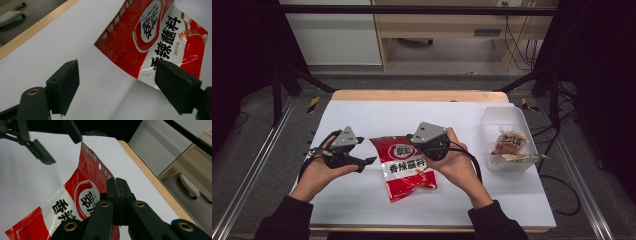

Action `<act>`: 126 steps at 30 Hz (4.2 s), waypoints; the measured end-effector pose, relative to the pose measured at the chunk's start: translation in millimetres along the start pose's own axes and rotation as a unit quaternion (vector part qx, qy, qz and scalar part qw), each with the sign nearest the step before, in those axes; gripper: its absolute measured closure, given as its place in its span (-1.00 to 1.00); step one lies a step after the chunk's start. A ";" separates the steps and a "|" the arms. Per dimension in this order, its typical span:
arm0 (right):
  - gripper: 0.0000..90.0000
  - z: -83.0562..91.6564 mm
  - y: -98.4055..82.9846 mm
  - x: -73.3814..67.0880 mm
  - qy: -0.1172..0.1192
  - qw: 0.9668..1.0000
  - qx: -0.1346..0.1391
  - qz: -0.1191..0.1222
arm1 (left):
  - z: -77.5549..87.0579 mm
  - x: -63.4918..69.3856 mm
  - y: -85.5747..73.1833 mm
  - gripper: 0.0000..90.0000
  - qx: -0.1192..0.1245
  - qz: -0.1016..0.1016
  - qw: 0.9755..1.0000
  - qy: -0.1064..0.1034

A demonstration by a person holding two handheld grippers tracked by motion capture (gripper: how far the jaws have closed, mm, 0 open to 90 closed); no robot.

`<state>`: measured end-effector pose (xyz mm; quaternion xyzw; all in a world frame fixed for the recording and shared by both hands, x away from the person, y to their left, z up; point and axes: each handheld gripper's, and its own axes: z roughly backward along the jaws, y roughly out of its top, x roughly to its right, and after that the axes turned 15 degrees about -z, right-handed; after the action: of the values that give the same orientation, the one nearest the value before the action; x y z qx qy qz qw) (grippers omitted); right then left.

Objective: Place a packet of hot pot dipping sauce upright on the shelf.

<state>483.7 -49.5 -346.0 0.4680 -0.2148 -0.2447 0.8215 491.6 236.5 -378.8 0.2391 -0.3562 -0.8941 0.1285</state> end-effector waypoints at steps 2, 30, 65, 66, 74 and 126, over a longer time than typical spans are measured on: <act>1.00 1.5 0.1 -2.0 0.004 1.000 0.000 0.000 | -2.2 -1.7 1.5 -0.49 0.002 0.000 1.000 -0.003; 1.00 31.2 -3.5 17.3 0.037 0.999 -0.030 -0.019 | -19.7 -3.1 44.3 1.00 0.003 -0.044 0.996 -0.074; 0.47 18.5 5.3 27.9 0.087 0.987 -0.138 -0.008 | 32.7 5.0 81.6 1.00 0.041 -0.129 0.990 -0.042; 0.51 16.8 3.8 26.4 0.090 0.986 -0.144 -0.004 | 32.9 4.8 81.9 1.00 0.042 -0.129 0.990 -0.043; 0.70 14.3 3.2 21.1 0.087 0.986 -0.141 0.004 | 34.8 5.7 81.0 1.00 0.036 -0.131 0.990 -0.044; 0.99 83.3 51.3 99.1 0.013 0.994 -0.087 0.068 | 13.2 52.3 -93.9 -0.79 0.009 0.076 0.997 0.021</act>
<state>523.6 -141.8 -249.7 0.3822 -0.2128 -0.1998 0.8768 434.5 290.2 -453.6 0.2313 -0.3787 -0.8732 0.2015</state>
